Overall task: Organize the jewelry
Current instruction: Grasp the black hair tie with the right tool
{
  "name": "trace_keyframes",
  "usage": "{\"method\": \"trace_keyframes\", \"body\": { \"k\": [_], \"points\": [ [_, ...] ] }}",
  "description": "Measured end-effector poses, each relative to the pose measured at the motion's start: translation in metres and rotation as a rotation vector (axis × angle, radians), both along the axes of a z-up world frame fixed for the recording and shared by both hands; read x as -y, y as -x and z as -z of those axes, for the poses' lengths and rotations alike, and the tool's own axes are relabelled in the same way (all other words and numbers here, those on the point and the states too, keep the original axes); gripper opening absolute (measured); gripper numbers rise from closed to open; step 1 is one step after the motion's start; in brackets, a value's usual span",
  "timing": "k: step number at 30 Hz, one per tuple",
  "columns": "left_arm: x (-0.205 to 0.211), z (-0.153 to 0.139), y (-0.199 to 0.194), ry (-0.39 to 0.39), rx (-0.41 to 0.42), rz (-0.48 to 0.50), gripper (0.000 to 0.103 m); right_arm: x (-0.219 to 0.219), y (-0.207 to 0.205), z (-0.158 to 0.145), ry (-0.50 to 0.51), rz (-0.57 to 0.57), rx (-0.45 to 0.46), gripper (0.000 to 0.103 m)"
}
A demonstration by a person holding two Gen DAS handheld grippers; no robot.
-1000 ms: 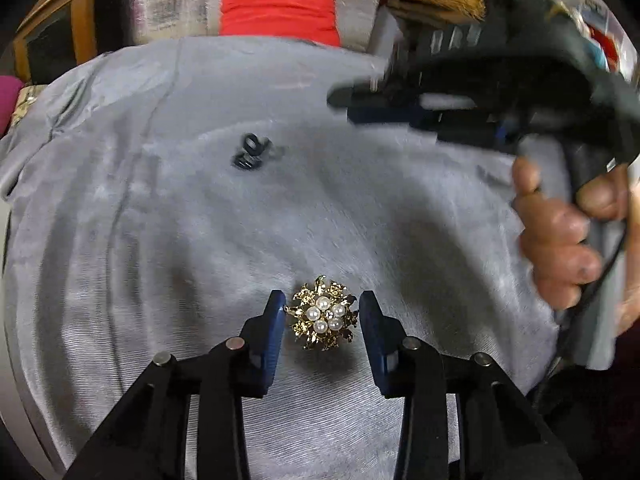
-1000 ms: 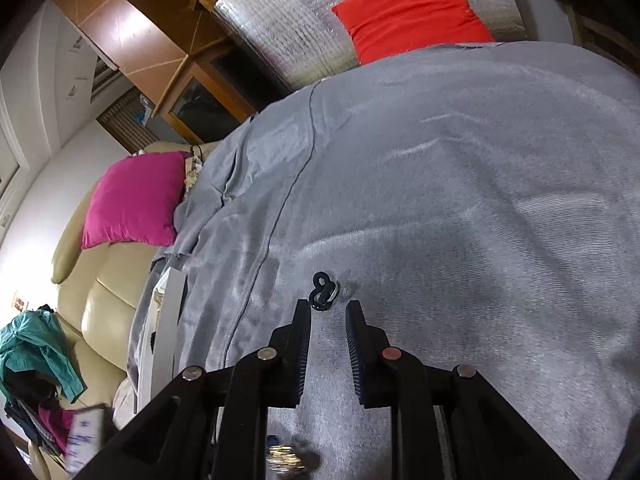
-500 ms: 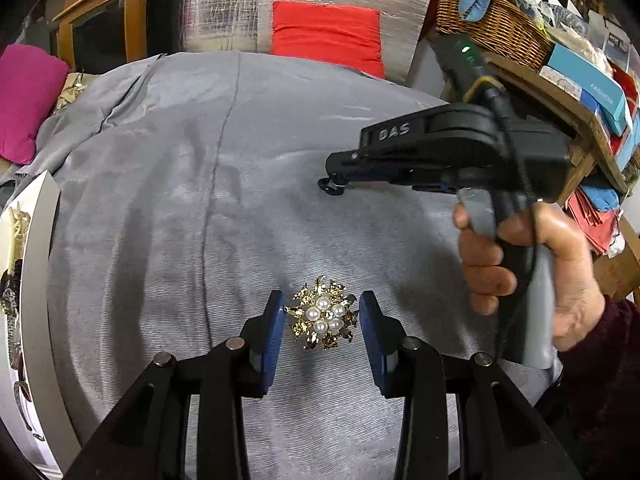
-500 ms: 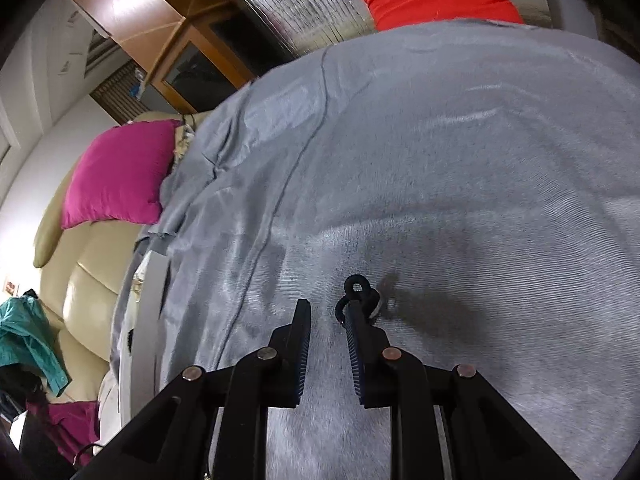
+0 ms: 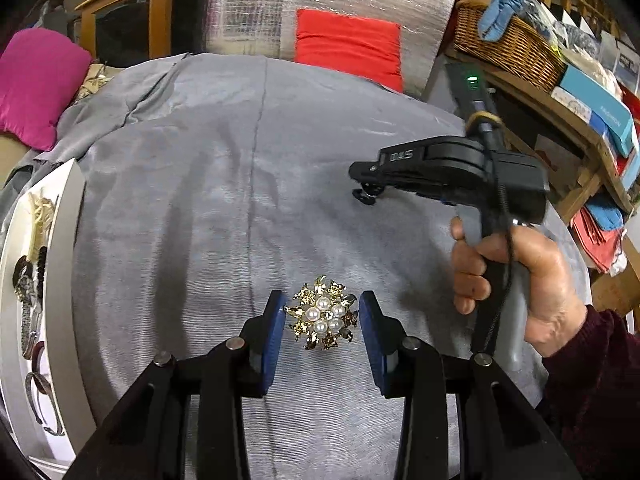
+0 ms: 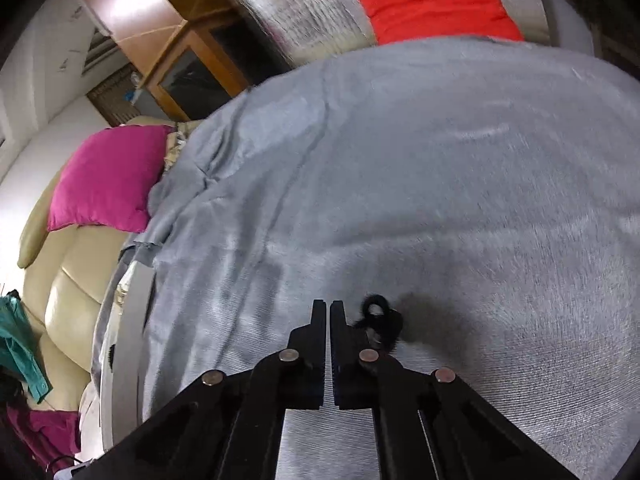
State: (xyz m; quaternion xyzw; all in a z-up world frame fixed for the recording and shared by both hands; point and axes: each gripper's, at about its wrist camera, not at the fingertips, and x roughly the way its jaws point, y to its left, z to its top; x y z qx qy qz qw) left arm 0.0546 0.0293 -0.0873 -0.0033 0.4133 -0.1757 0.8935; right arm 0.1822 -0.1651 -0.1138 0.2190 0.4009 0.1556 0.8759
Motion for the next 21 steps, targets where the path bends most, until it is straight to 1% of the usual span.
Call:
{"method": "trace_keyframes", "body": {
  "k": [4,6,8,11,13,14,15,17,19,21],
  "points": [
    [-0.012,-0.001,0.001,0.010,0.000,-0.024,0.039,-0.005,0.008,-0.017,-0.008,-0.012,0.050,0.003],
    [-0.016,-0.002,0.003,0.011,0.001,-0.035,0.039,0.000,0.008,-0.021,-0.027,0.002,0.041,0.003],
    [-0.020,-0.001,0.004,0.010,0.000,-0.038,0.039,0.011,0.007,-0.020,-0.079,0.018,0.020,0.004],
    [-0.024,0.001,0.003,-0.003,0.000,-0.047,0.039,0.020,0.004,-0.012,-0.074,0.041,-0.033,0.008],
    [-0.027,0.000,0.001,0.003,-0.007,-0.054,0.039,0.021,0.000,-0.005,-0.064,0.041,-0.071,0.017],
    [-0.029,0.000,0.000,0.004,-0.009,-0.059,0.039,0.021,-0.003,-0.001,-0.057,0.044,-0.095,0.026],
    [-0.029,0.000,0.000,0.005,-0.008,-0.062,0.039,0.021,-0.005,0.002,-0.064,0.046,-0.103,0.029],
    [-0.030,0.000,0.002,0.010,-0.008,-0.060,0.039,0.019,-0.007,0.006,-0.058,0.047,-0.106,0.029],
    [-0.031,0.000,0.002,0.008,-0.008,-0.056,0.039,0.014,-0.012,0.012,-0.038,0.045,-0.127,0.029],
    [-0.032,0.000,0.003,0.005,-0.006,-0.056,0.039,0.014,-0.012,0.013,-0.031,0.061,-0.123,0.028]
  ]
}}
